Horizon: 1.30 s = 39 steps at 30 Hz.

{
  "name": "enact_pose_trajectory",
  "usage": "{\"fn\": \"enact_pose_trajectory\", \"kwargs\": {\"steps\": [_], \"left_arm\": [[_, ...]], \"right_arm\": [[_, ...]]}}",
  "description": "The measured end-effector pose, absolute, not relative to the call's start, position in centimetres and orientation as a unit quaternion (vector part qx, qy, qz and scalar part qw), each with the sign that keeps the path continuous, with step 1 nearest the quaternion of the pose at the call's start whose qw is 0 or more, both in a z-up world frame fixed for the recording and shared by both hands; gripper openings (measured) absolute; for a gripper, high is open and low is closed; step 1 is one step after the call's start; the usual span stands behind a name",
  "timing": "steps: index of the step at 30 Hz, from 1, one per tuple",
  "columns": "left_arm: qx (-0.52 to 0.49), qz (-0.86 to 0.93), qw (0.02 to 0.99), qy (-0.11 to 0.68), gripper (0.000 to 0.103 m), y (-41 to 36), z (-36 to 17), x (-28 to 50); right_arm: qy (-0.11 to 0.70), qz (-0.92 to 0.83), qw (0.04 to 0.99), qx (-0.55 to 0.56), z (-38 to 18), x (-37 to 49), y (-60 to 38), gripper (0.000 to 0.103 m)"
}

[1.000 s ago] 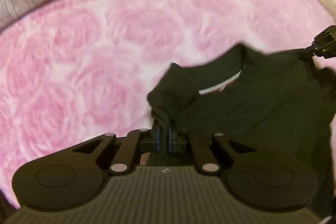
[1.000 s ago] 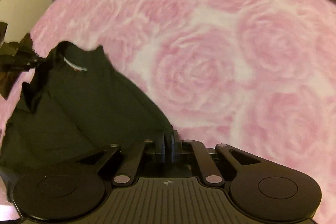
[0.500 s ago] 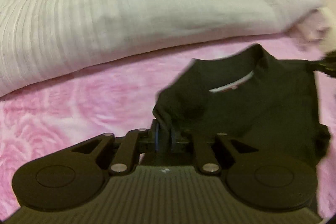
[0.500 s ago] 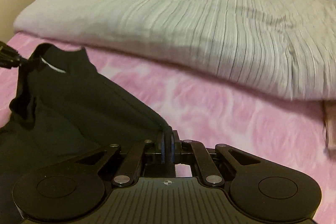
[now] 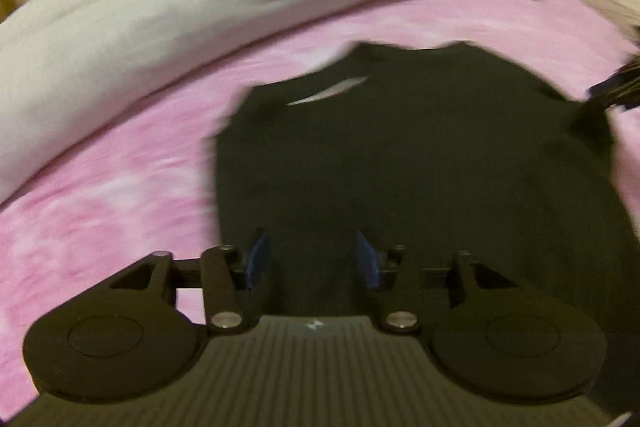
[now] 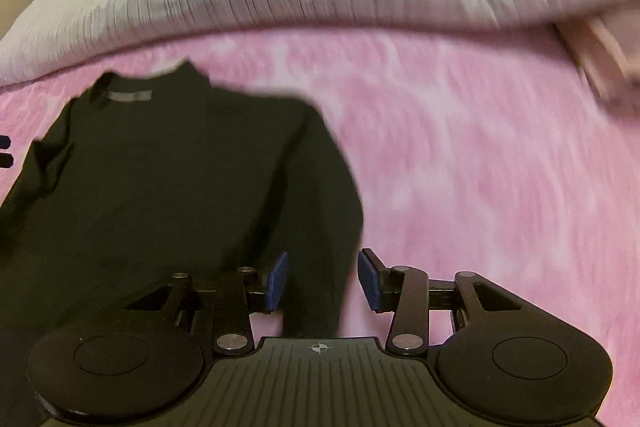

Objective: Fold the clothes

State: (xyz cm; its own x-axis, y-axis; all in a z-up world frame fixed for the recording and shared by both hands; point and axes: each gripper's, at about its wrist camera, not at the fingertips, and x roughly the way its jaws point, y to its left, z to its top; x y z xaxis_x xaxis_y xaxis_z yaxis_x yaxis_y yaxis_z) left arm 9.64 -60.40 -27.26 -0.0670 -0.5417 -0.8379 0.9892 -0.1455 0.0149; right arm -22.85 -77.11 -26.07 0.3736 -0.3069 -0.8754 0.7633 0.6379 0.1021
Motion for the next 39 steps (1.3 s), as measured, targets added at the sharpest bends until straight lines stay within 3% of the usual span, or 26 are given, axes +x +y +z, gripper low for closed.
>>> {"fn": "enact_pose_trajectory", "kwargs": {"steps": [5,11,13,15,20,25,27,29,37,39], "left_arm": [[0.350,-0.736,0.515,0.265,0.049,-62.5,-28.1,-1.3],[0.411,-0.765,0.474,0.147,0.049,-65.9,-31.2,-13.9],[0.438,-0.748,0.484,0.123,0.039,-67.0,-32.7,-15.9],[0.446,-0.732,0.496,0.136,0.002,-68.3,-33.2,-15.8],[0.379,-0.715,0.562,0.173,0.001,-66.6,-27.2,-9.8],[0.322,-0.624,0.686,0.194,0.001,-61.4,-18.1,2.2],[0.319,-0.572,0.730,0.192,0.001,-58.8,-15.5,7.6],[0.316,-0.521,0.769,0.195,0.001,-56.3,-13.5,12.6],[0.260,-0.395,0.851,0.228,0.001,-47.9,-12.1,26.1],[0.250,-0.385,0.857,0.233,0.001,-46.8,-13.3,28.1]], "right_arm": [[0.426,-0.376,0.764,0.306,-26.0,-25.7,-73.8,0.044],[0.407,-0.393,0.754,0.334,-26.3,-27.3,-72.2,0.049],[0.397,-0.394,0.752,0.349,-26.4,-28.1,-72.4,0.052],[0.377,-0.391,0.749,0.379,-26.8,-28.9,-72.8,0.056],[0.350,-0.365,0.751,0.425,-27.8,-28.4,-73.2,0.066],[0.345,-0.343,0.746,0.455,-29.5,-26.5,-73.6,0.065],[0.361,-0.336,0.749,0.442,-28.9,-26.0,-74.2,0.023],[0.380,-0.329,0.752,0.426,-28.1,-25.6,-74.9,0.011],[0.481,-0.439,0.742,0.159,-21.0,-27.3,-78.7,0.010],[0.513,-0.462,0.718,0.090,-21.1,-27.3,-79.9,0.016]]}}
